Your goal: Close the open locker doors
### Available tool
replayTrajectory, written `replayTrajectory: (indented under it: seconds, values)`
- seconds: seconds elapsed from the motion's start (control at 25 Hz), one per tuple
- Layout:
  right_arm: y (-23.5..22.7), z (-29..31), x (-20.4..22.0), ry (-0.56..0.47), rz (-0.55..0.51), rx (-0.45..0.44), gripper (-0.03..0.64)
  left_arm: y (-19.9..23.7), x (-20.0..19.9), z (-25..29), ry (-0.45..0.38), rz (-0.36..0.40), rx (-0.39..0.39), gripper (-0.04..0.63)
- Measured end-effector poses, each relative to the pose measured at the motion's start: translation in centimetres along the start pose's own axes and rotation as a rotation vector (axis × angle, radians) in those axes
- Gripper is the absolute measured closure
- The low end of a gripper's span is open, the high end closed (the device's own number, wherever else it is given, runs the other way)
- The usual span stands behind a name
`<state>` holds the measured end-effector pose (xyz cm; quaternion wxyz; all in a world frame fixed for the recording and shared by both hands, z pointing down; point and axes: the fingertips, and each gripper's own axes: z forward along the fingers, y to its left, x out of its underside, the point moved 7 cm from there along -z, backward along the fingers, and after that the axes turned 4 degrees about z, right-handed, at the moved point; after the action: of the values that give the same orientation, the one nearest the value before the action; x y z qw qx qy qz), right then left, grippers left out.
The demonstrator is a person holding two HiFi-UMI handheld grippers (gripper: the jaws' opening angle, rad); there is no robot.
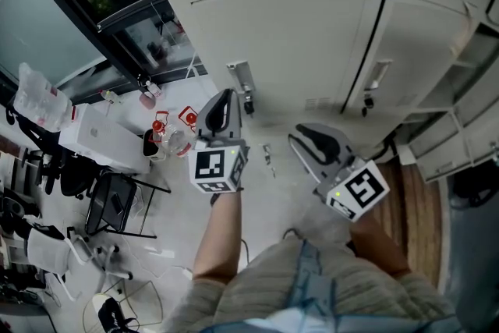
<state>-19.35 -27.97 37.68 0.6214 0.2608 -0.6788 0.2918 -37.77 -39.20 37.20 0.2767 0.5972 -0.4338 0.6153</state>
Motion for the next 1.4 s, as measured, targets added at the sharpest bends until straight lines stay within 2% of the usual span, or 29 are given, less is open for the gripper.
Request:
replayTrajectory:
  seconds: [0.12,0.24,0.32,0.6,0.8,1.08,1.4]
  values:
    - [-0.1,-0.7,-0.6,-0.004,-0.006,0.016,0.554,-1.8,-0.3,-0.8,-0.001,-0.049,0.053,0.591]
    - [0.0,-1.5,-1.1,-0.005,-0.012,0.031,0.554,-3.9,-0.8,-1.3,-0.020,-0.046,0.117,0.591]
    - [-0.1,-2.4,-1.3,-0.005,-0.015,0.042,0.554,-5.8,-1.3,-1.4,-0.024,-0.071,0.157,0.591]
    - [-1.7,-6.7,-1.6,-0.014,-0.008,0.091,0.554,-12.3,-2.8,-1.3,-0.020,-0.089,0.252,0.591]
    - [-2.5,-10.2,-1.9,-0.024,-0.006,0.113,0.554,-17.4,-4.3,-1.3,-0.067,-0.133,0.324,0.591]
    - [-3.4,-14.6,-2.5,-0.023,-0.010,0.121,0.554,-23.0,-5.6,-1.9,-0.069,-0.174,0.385,0.591]
    - [-4.6,-20.4,-3.5,-0.033,-0.019,0.150,0.554,-29.1,-7.4,-2.2,-0.077,-0.184,0.438,0.591]
